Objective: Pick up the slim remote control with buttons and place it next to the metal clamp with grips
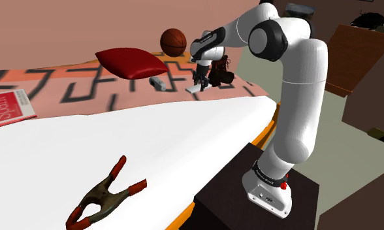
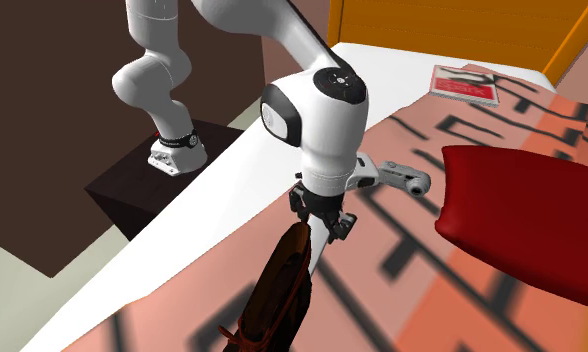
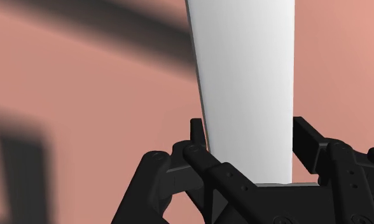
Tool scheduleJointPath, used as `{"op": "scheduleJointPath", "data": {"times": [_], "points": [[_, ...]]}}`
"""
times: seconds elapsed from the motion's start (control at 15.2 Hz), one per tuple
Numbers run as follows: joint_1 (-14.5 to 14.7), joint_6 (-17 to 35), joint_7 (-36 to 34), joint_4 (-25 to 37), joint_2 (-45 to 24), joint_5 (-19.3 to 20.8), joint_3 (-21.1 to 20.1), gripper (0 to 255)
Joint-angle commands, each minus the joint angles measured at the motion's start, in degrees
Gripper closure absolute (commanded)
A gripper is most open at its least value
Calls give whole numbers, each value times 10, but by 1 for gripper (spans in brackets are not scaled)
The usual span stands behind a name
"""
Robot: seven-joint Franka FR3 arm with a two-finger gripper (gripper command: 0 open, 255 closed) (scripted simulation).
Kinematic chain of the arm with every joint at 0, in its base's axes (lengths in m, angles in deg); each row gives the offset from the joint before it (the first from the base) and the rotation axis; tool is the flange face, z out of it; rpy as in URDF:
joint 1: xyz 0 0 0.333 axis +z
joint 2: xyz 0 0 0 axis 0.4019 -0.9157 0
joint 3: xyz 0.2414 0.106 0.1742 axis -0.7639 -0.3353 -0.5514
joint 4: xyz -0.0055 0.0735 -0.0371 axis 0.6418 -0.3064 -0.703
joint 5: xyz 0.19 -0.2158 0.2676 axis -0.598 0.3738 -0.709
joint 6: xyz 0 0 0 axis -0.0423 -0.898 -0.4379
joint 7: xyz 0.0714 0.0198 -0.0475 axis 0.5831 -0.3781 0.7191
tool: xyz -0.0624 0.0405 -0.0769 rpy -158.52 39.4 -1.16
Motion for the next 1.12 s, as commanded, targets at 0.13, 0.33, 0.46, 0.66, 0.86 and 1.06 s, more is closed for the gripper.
{"op": "scheduleJointPath", "data": {"times": [0.13, 0.33, 0.46, 0.66, 0.86, 1.06], "points": [[2, -24, -5, 11, 15, 9, 4, 255], [4, -43, -9, 21, 25, 15, 7, 255], [5, -56, -11, 28, 32, 19, 9, 255], [6, -76, -14, 39, 41, 24, 11, 255], [7, -96, -18, 52, 49, 29, 13, 255], [8, -117, -20, 67, 56, 33, 14, 255]]}}
